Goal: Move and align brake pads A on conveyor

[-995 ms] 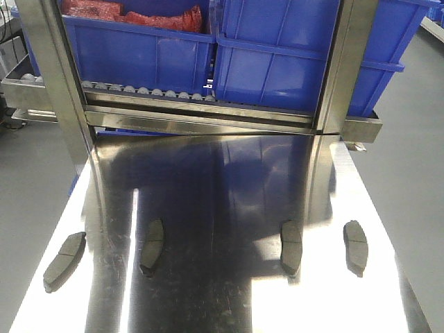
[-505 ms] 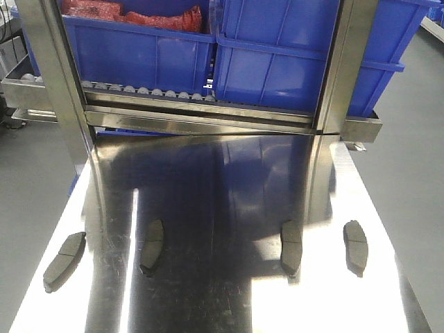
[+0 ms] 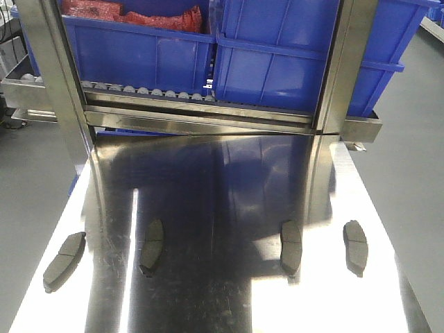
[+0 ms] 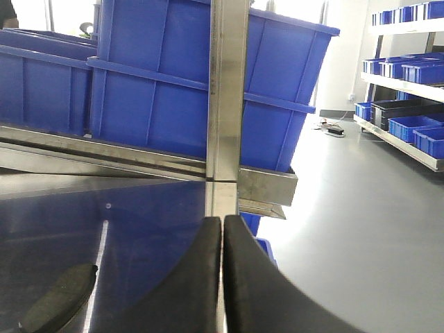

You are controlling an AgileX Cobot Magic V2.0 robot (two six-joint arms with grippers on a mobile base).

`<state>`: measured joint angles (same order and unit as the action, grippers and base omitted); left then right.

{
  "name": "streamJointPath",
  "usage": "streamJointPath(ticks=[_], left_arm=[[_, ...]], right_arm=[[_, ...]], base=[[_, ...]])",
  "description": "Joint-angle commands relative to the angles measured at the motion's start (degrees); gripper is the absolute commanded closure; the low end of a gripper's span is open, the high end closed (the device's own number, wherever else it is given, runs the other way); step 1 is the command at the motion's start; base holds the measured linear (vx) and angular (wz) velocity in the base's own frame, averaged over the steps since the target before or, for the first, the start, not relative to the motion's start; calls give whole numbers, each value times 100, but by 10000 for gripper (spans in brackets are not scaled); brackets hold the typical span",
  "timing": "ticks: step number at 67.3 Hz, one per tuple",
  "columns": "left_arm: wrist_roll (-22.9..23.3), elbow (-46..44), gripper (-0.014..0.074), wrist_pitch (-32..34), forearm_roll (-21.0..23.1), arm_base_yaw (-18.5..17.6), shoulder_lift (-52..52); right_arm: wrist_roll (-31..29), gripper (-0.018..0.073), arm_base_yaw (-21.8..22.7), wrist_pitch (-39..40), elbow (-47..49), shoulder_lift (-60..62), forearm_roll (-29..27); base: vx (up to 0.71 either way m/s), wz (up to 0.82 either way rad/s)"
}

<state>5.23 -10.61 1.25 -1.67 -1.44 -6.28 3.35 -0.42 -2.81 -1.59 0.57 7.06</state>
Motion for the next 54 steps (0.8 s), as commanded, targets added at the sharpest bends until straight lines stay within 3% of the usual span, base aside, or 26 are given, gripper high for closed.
streamJointPath(ticks=[1, 24, 54], left_arm=[[25, -733, 603, -436, 31, -18, -751], [15, -2462, 603, -4014, 37, -18, -3224], [26, -2515, 596, -4326, 34, -18, -4135]], right_arm=[[-25, 571, 32, 457, -71, 72, 40], [-25, 571, 32, 450, -71, 72, 40], [-25, 571, 32, 450, -71, 72, 40]], base=[[0, 0], [0, 0], [0, 0]])
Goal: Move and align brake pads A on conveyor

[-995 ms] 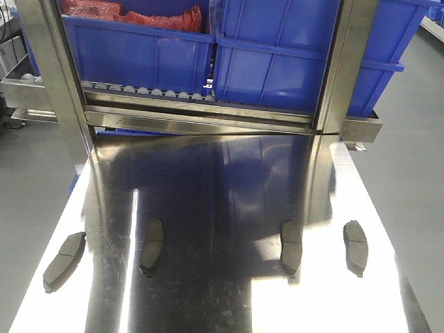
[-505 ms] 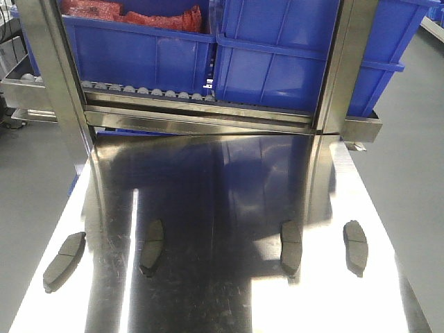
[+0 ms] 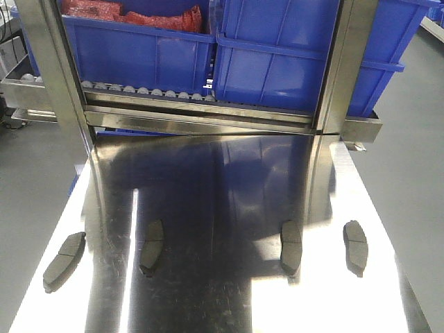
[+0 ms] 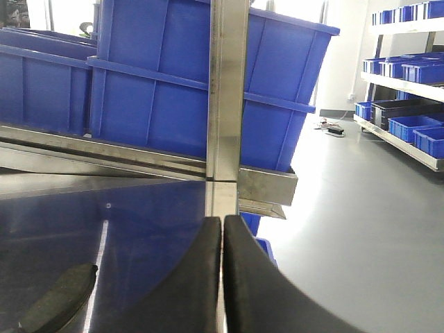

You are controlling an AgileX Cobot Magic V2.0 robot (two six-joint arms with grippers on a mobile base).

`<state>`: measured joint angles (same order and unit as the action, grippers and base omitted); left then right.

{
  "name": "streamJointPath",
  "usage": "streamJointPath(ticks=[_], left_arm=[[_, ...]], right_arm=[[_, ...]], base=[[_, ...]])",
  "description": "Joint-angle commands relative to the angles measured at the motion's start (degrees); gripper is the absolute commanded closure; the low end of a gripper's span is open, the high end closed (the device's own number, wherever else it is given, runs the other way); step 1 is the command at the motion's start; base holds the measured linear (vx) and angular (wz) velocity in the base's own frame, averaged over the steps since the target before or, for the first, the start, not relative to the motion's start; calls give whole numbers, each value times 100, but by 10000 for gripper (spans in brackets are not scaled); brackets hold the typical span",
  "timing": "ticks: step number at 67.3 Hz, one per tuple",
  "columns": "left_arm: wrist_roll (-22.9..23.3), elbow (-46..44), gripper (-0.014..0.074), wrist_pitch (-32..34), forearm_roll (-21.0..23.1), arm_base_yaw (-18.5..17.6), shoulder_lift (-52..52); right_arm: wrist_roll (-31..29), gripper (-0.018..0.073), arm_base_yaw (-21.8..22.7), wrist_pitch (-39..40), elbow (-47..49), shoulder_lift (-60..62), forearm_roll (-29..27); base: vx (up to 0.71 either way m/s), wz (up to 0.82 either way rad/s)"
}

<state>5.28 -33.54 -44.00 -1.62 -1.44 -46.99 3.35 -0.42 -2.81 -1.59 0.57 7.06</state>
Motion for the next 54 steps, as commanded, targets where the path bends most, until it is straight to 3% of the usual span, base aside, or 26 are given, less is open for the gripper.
streamJointPath(ticks=[1, 12, 21, 35, 47, 54], left_arm=[[21, -232, 594, 171, 29, -18, -70], [-45, -429, 520, 70, 29, -18, -176], [-77, -474, 385, 6, 29, -22, -261], [-528, -503, 176, -70, 273, -28, -417], [-1055, -965, 130, -407, 784, -130, -917], [-1081, -1351, 130, -497, 774, -320, -1347]], right_arm=[[-25, 571, 32, 450, -71, 72, 40], [-25, 571, 32, 450, -71, 72, 40], [-25, 571, 32, 450, -71, 72, 40], [-25, 571, 32, 450, -71, 72, 40], [-25, 571, 32, 458, -71, 72, 40], [-25, 571, 32, 458, -71, 72, 40]], base=[[0, 0], [0, 0], [0, 0], [0, 0], [0, 0], [0, 0]])
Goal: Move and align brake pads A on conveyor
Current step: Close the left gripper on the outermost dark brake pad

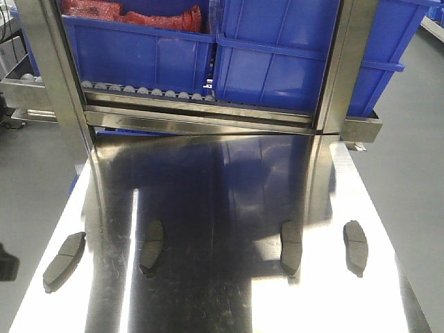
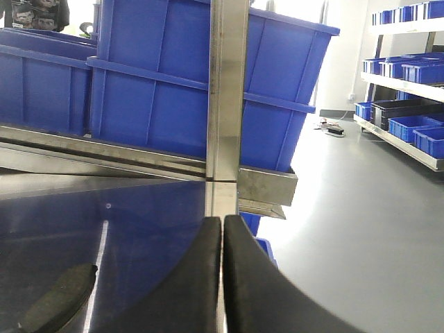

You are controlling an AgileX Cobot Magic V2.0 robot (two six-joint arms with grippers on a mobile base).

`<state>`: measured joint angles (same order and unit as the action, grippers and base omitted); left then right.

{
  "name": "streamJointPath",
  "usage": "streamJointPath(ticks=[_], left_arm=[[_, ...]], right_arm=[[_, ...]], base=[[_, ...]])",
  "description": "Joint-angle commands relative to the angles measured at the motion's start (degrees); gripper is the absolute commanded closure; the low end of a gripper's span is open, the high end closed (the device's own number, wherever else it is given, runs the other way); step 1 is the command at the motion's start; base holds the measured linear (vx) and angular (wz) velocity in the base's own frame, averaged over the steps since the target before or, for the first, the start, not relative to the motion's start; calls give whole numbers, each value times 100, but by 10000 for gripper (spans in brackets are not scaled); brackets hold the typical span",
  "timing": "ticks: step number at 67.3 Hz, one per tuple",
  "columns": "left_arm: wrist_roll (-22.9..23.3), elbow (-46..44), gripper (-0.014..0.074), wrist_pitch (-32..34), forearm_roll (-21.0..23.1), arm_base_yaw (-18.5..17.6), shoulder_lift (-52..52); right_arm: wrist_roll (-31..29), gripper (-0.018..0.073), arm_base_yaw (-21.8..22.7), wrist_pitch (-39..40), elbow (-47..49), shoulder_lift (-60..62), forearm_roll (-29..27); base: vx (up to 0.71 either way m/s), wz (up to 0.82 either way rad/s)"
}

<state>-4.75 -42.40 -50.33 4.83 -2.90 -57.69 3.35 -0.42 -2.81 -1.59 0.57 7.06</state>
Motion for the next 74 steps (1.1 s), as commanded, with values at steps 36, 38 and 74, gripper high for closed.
streamJointPath(ticks=[36, 38, 74], left_arm=[[280, -1794, 132, 347, -483, -692, -3017], [280, -1857, 132, 340, -483, -692, -3138], [533, -2253, 132, 273, -514, -692, -4181]], right_arm=[[-25, 571, 32, 458, -71, 72, 40], [-25, 571, 32, 458, -71, 72, 40], [-25, 571, 42, 451, -71, 72, 40]], base=[[0, 0], [0, 0], [0, 0]])
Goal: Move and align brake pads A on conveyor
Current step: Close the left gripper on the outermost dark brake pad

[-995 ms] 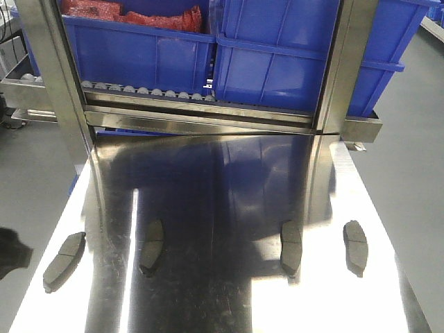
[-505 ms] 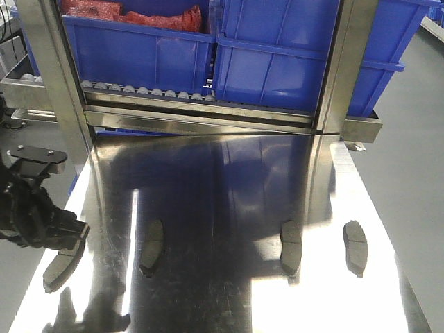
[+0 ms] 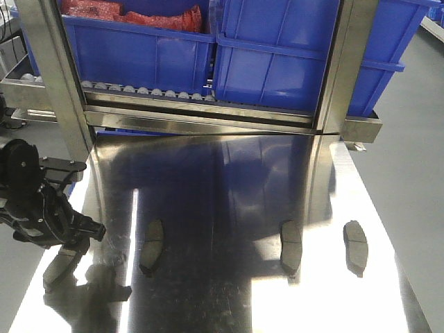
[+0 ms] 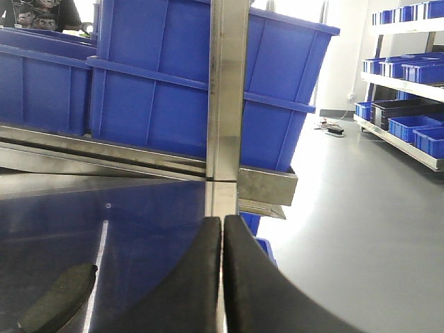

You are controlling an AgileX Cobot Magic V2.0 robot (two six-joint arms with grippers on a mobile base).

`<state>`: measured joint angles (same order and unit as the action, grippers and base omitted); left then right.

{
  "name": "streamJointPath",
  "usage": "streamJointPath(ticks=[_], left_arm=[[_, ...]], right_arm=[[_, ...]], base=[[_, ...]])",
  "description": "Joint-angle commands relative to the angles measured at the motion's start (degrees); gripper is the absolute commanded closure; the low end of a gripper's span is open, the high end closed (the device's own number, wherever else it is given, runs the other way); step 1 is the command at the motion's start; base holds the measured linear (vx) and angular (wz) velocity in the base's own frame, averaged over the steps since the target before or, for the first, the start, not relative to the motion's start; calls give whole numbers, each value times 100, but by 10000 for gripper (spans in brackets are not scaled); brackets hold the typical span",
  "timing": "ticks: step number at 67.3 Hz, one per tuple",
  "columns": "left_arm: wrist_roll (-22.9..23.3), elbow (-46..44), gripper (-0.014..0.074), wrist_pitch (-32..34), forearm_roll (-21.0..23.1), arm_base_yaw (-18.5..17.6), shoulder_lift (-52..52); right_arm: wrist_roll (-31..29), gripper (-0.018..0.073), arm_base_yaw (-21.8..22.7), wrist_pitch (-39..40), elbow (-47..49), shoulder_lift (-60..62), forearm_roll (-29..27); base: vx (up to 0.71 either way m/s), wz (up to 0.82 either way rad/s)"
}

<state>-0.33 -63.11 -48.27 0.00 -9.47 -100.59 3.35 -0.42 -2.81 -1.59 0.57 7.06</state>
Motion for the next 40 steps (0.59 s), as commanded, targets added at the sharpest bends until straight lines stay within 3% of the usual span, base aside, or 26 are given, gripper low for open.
streamJointPath(ticks=[1, 30, 40], left_arm=[[90, -183, 132, 59, -31, -34, 89], [141, -183, 135, -46, 0, -14, -242], [141, -183, 197, -16, 0, -14, -250]], right_arm=[[-25, 571, 42, 451, -71, 72, 40], [-25, 571, 42, 451, -71, 72, 40], [-25, 571, 42, 451, -71, 72, 40]], base=[[0, 0], [0, 0], [0, 0]])
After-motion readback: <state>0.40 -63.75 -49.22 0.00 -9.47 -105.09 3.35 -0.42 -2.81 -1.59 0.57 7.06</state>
